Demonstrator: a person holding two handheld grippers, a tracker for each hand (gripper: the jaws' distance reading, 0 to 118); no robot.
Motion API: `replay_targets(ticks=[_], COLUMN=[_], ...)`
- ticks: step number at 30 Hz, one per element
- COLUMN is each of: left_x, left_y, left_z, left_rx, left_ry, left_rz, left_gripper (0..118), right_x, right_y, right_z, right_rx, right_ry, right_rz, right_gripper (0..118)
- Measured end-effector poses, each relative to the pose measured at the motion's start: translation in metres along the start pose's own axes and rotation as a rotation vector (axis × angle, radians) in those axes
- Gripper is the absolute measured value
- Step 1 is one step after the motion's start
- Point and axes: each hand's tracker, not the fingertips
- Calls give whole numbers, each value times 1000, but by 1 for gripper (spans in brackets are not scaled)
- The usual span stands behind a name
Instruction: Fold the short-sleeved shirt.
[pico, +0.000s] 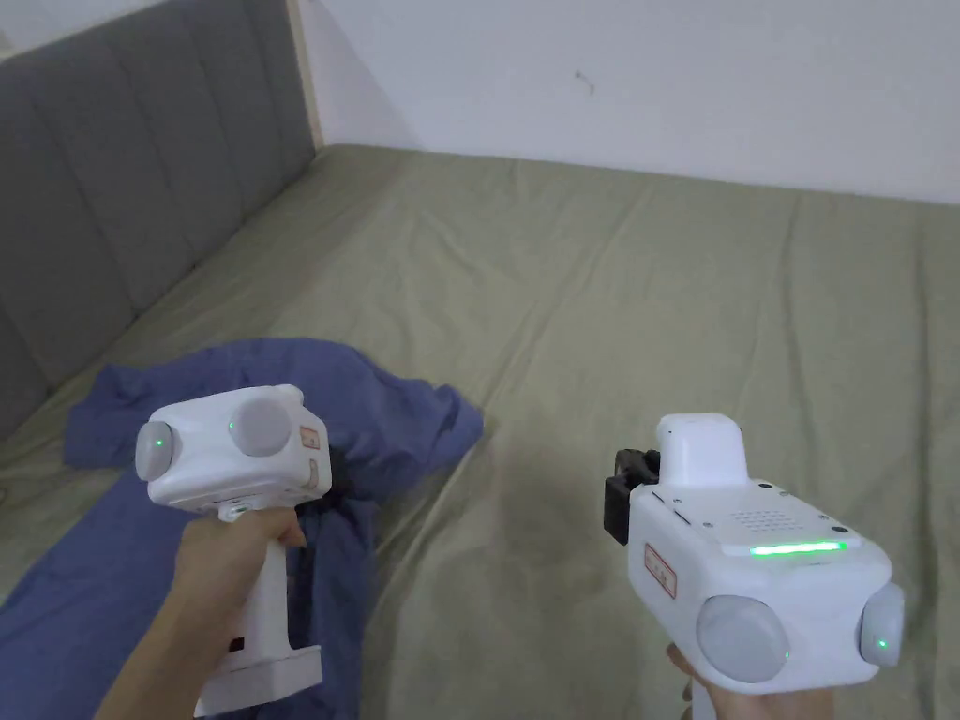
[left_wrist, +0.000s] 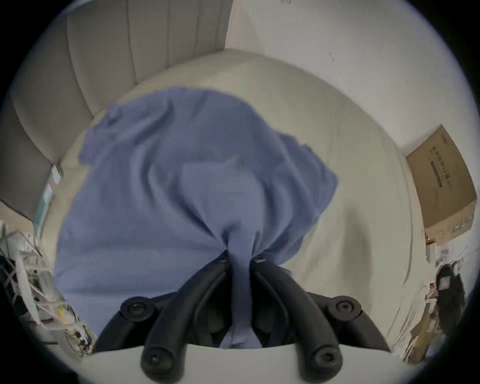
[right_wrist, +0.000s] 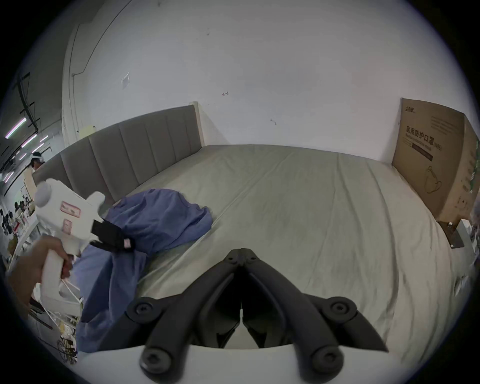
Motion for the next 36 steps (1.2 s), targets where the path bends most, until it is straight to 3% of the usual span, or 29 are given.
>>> replay_targets(ticks=[6,11,17,20,24,30,34,36], left_x=[66,174,289,331,369,370,357,352], left_y=[36,30,-28,-71,-126,-218,-237,-231], left_z=[98,166,193,178,111,0,-23,-20], left_rx=[186,297,226,171,-22,-277,-270,-269], left_ry=[-153,-353,-687,-769,-723,-522,-482,-532], left_rz=[-107,-332,-524,-644,-699,-851,-853,-790], left_gripper=[7,7,7,7,7,7,7,11], right_x=[28,70,139,171,199,212,208,203], right_y=[9,13,9,0,-18,-48,-59,-61], right_z=[37,86,164,198,224,221,206,198], right_rx=[71,158,252,284,274,196,137,116], right_ry=[-55,-155,-371,-452,-539,-554,-526,-506], right_rz=[-55,-133,-204,-253,-301,-336,-332,-332], right_gripper=[0,0,0,0,0,0,0,0])
